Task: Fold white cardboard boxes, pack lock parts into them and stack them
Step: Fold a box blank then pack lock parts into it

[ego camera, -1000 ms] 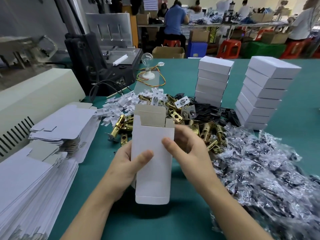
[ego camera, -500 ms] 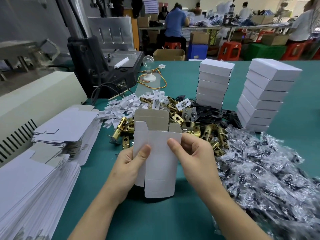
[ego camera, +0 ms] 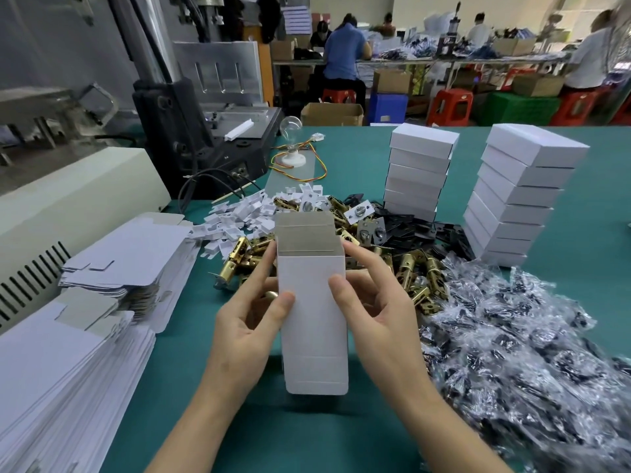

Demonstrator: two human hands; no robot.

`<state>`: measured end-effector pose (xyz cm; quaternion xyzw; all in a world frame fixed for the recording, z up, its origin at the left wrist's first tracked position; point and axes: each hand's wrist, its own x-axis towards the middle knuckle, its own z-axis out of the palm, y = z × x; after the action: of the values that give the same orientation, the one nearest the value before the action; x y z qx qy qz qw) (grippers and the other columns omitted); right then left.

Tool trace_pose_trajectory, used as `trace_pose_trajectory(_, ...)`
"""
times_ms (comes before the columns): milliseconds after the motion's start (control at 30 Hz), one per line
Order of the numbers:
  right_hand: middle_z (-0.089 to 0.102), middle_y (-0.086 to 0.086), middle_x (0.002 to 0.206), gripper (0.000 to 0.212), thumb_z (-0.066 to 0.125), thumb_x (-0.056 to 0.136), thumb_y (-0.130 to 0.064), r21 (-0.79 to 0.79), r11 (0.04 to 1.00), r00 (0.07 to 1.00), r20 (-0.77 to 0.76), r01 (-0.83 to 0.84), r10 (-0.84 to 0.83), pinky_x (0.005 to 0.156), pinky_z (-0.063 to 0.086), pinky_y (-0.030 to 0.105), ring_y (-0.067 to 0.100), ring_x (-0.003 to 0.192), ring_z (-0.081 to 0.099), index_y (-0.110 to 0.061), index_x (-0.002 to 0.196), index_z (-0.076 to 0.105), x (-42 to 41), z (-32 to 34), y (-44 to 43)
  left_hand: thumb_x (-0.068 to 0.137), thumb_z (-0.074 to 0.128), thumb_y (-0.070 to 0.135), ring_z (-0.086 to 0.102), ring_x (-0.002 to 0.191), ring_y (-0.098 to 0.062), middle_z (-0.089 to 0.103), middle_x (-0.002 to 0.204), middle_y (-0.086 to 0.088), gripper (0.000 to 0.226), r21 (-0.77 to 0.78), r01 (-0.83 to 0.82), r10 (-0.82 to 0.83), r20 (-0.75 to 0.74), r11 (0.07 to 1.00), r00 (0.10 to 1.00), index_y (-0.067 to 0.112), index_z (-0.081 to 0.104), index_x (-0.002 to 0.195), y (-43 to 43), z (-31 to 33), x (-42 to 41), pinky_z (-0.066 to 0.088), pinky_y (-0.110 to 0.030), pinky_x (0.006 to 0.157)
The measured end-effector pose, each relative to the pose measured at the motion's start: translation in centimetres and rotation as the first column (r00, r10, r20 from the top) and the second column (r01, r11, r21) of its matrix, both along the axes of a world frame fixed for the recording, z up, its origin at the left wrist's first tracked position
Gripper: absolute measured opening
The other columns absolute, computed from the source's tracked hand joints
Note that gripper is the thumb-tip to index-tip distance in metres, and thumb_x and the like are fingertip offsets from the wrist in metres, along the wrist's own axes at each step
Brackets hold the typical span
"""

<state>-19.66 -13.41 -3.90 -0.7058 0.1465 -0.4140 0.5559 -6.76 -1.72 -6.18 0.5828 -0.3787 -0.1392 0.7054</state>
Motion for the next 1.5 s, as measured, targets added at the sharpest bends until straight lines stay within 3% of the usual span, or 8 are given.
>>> trace_pose_trajectory(200, 0.072, -0.008, 0.095, 0.028, 0.065, 0.096, -0.041, -0.036, 0.999, 0.998, -0.051, 0.022, -0.024, 0.064, 0.056, 0.023, 0.013, 0.088, 0.071, -0.048, 0.123, 0.062, -0.11, -0.04, -0.21, 0.090, 0.068, 0.041, 0.075, 0.104, -0.018, 0.078, 0.116, -0.003, 0.049, -0.024, 0.028, -0.028, 0.006, 0.999, 1.000, 0.048, 0.061, 0.138, 0.25, 0.01, -0.02, 0.060, -0.025, 0.080)
trace_pose_trajectory(367, 0.070, -0.009, 0.092, 0.017, 0.062, 0.097, -0.044, -0.037, 0.999, 0.995, -0.096, -0.005, 0.002, 0.061, 0.061, 0.039, 0.015, 0.083, 0.070, -0.041, 0.114, 0.063, -0.08, -0.27, -0.13, 0.091, 0.067, 0.044, 0.072, 0.090, -0.012, 0.076, 0.105, -0.002, 0.030, 0.009, 0.004, -0.005, 0.037, 1.000, 0.999, 0.037, 0.066, 0.120, 0.44, 0.02, 0.04, 0.058, -0.022, 0.070)
trace_pose_trajectory(467, 0.068, -0.009, 0.090, 0.013, 0.061, 0.097, -0.044, -0.031, 0.999, 0.993, -0.121, -0.007, 0.003, 0.059, 0.057, 0.031, 0.011, 0.080, 0.067, -0.037, 0.106, 0.065, -0.10, -0.17, -0.24, 0.093, 0.064, 0.048, 0.066, 0.083, -0.004, 0.073, 0.097, 0.005, 0.018, 0.029, -0.055, 0.052, 0.080, 0.998, 0.995, 0.038, 0.068, 0.107, 0.28, -0.05, 0.00, 0.053, -0.015, 0.067)
trace_pose_trajectory(800, 0.070, -0.007, 0.089, 0.014, 0.065, 0.095, -0.042, 0.027, 0.999, 0.984, -0.171, -0.039, 0.043, 0.063, 0.054, 0.034, 0.008, 0.079, 0.064, -0.030, 0.101, 0.068, 0.00, -0.34, -0.51, 0.091, 0.069, 0.044, 0.069, 0.110, -0.009, 0.068, 0.123, 0.015, 0.011, -0.003, -0.070, 0.070, 0.057, 0.998, 0.996, 0.036, 0.072, 0.097, 0.21, -0.29, 0.62, 0.055, -0.016, 0.081)
trace_pose_trajectory(1000, 0.071, -0.009, 0.093, 0.019, 0.064, 0.091, -0.048, 0.031, 0.999, 0.984, -0.175, -0.033, 0.038, 0.069, 0.054, 0.026, 0.007, 0.084, 0.066, -0.031, 0.100, 0.069, 0.02, -0.44, -0.61, 0.094, 0.063, 0.042, 0.065, 0.106, -0.011, 0.066, 0.112, 0.012, 0.014, 0.024, -0.080, 0.076, 0.131, 0.997, 0.989, 0.031, 0.071, 0.097, 0.34, -0.01, 0.67, 0.050, -0.015, 0.081)
trace_pose_trajectory(1267, 0.073, -0.010, 0.091, 0.013, 0.068, 0.090, -0.044, 0.028, 1.000, 0.984, -0.175, -0.011, 0.015, 0.072, 0.053, 0.022, 0.007, 0.084, 0.068, -0.032, 0.095, 0.069, 0.15, -0.74, -0.88, 0.100, 0.054, 0.040, 0.062, 0.125, -0.017, 0.066, 0.124, 0.012, 0.031, 0.121, -0.155, 0.102, 0.361, 0.980, 0.927, 0.026, 0.079, 0.112, 0.39, 0.35, 0.45, 0.050, -0.016, 0.088)
trace_pose_trajectory(1367, 0.074, -0.009, 0.096, 0.016, 0.070, 0.090, -0.043, 0.041, 0.999, 0.990, -0.144, -0.006, 0.011, 0.077, 0.056, 0.029, 0.010, 0.090, 0.071, -0.035, 0.104, 0.066, 0.19, -0.79, -0.87, 0.100, 0.061, 0.032, 0.063, 0.123, -0.015, 0.068, 0.123, 0.013, 0.023, 0.084, -0.161, 0.120, 0.365, 0.983, 0.923, 0.034, 0.075, 0.118, 0.57, 0.58, 0.35, 0.048, -0.014, 0.090)
trace_pose_trajectory(1500, 0.077, -0.005, 0.103, 0.033, 0.071, 0.092, -0.040, 0.055, 0.997, 0.992, -0.108, -0.053, 0.059, 0.085, 0.060, 0.044, 0.017, 0.099, 0.072, -0.043, 0.122, 0.055, 0.17, -0.66, -0.84, 0.095, 0.066, 0.022, 0.069, 0.106, -0.015, 0.072, 0.116, 0.011, 0.054, 0.021, -0.115, 0.109, 0.196, 0.993, 0.974, 0.049, 0.056, 0.140, 0.60, 0.52, 0.13, 0.054, -0.021, 0.085)
